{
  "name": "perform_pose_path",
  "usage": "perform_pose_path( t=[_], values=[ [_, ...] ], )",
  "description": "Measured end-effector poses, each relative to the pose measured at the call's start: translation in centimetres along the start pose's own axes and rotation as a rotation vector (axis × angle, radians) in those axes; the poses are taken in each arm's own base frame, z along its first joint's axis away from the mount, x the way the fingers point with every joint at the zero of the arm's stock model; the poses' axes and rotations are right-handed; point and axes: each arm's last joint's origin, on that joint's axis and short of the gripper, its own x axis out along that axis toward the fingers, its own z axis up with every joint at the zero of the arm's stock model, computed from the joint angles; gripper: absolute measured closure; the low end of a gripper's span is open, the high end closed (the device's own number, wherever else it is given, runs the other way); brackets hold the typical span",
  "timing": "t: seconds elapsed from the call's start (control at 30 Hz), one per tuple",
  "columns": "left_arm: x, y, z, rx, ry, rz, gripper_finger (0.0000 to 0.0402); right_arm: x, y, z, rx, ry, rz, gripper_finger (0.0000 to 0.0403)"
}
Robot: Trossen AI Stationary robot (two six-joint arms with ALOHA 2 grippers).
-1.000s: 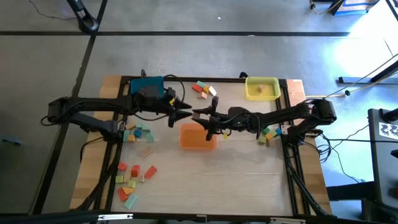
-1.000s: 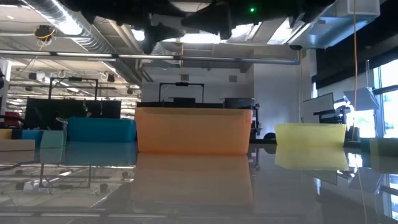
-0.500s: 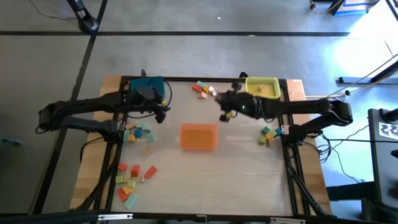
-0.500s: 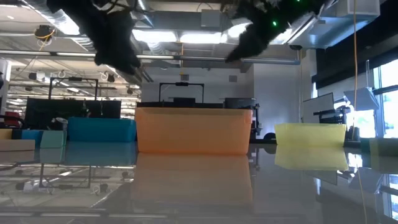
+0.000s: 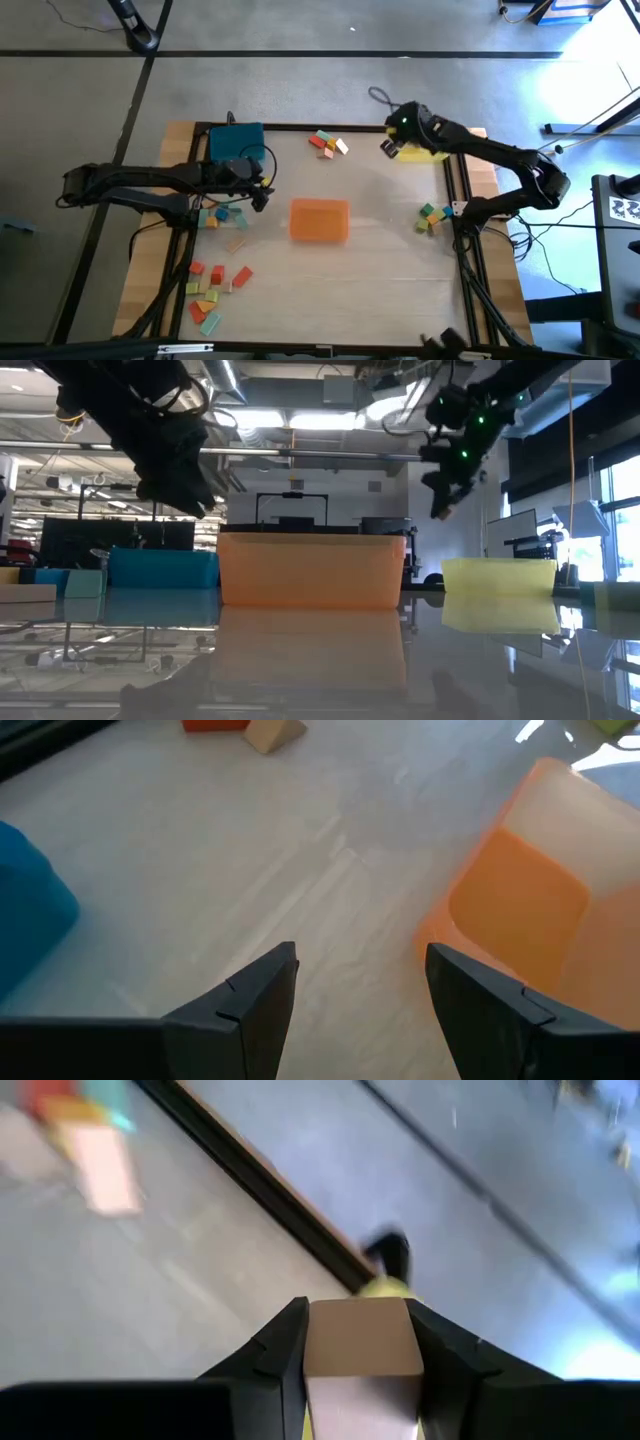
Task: Sort blocks by size
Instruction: Put the brown cube block into the yellow bin, then put the light green cube block into the yellow bin
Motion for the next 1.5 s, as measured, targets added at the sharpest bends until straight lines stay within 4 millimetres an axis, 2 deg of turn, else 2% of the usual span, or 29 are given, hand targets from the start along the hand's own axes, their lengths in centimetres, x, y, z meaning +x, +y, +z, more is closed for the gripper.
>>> perform_pose_path(
  t=[0.17, 0.33, 0.53, 0.77, 0.9, 1.03, 1.23, 1.5],
  values=[
    [0.0, 0.0, 0.1, -0.002, -0.009, -0.003, 0.0192, 2.0, -3.0, -1.3, 0.136, 0.12, 0.009, 0.0271],
    [0.0, -0.1, 0.4, 0.004, -0.037, -0.015, 0.0192, 4.3, -4.7, -2.4, 0.229, 0.212, 0.034, 0.0271],
    [0.0, -0.2, 0.4, 0.003, -0.043, -0.018, 0.0192, 6.2, -5.2, -3.4, 0.262, 0.29, 0.053, 0.025],
    [0.0, -0.2, 0.4, 0.019, -0.043, -0.018, 0.0192, 6.5, -5.0, -3.4, 0.262, 0.296, 0.055, 0.0197],
    [0.0, -0.2, 0.4, 0.021, -0.043, -0.018, 0.0192, 5.6, -5.2, -3.4, 0.249, 0.331, 0.062, 0.0161],
    [0.0, -0.2, 0.4, 0.025, -0.043, -0.018, 0.0192, 3.3, -4.5, -2.5, 0.212, 0.341, 0.102, 0.0137],
    [0.0, -0.2, 0.4, 0.047, -0.043, -0.017, 0.0192, -0.7, -1.3, -1.8, 0.1, 0.316, 0.2, 0.0128],
    [0.0, -0.2, 0.4, 0.047, -0.043, -0.017, 0.0192, -4.7, 3.4, -3.2, -0.018, 0.434, 0.289, 0.0128]
  ],
)
